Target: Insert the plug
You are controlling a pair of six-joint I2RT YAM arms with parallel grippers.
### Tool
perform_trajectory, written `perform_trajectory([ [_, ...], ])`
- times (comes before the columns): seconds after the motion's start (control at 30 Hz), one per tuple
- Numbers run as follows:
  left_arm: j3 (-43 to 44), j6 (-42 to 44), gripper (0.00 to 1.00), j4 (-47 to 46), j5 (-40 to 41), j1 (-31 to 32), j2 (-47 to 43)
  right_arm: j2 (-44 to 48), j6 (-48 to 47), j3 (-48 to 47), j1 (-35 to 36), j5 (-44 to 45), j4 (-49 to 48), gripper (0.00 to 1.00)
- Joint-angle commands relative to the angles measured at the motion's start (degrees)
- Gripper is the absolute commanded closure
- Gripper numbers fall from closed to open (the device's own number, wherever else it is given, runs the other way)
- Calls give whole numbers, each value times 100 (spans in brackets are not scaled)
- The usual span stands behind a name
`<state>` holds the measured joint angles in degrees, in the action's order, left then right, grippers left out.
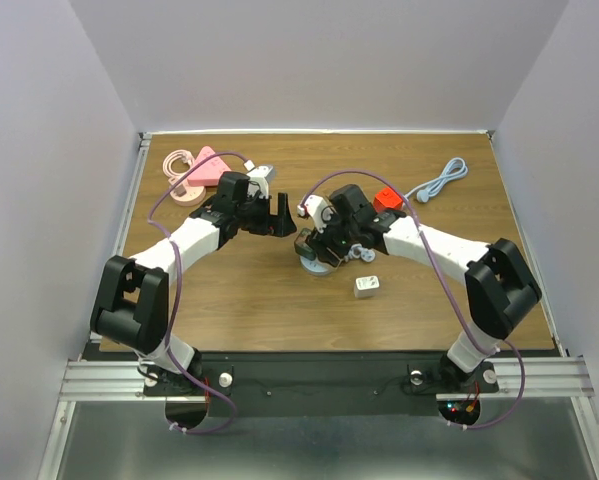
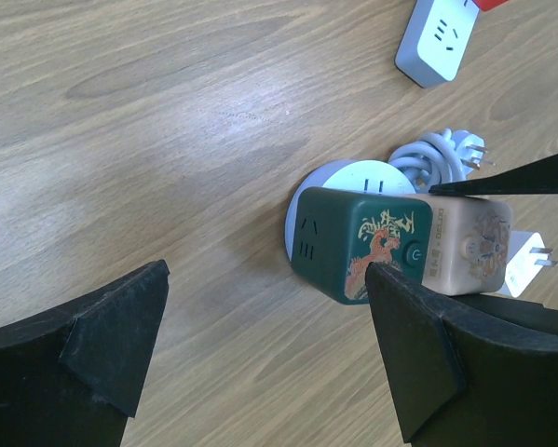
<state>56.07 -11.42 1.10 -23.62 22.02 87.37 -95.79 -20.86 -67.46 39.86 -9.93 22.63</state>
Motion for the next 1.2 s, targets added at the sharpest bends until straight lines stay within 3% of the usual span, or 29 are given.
perform_trajectory([
  [0.0, 18, 61, 1, -119, -134, -5, -18, 78, 188, 391, 13, 360, 93, 100],
  [0.6, 9, 61, 1, -119, -126, -5, -63, 807, 680, 1648, 13, 519, -1436, 100],
  [1.17, -35, -141, 2, -461, -468, -5, -273, 297, 706, 1674, 5, 264, -1964, 100],
])
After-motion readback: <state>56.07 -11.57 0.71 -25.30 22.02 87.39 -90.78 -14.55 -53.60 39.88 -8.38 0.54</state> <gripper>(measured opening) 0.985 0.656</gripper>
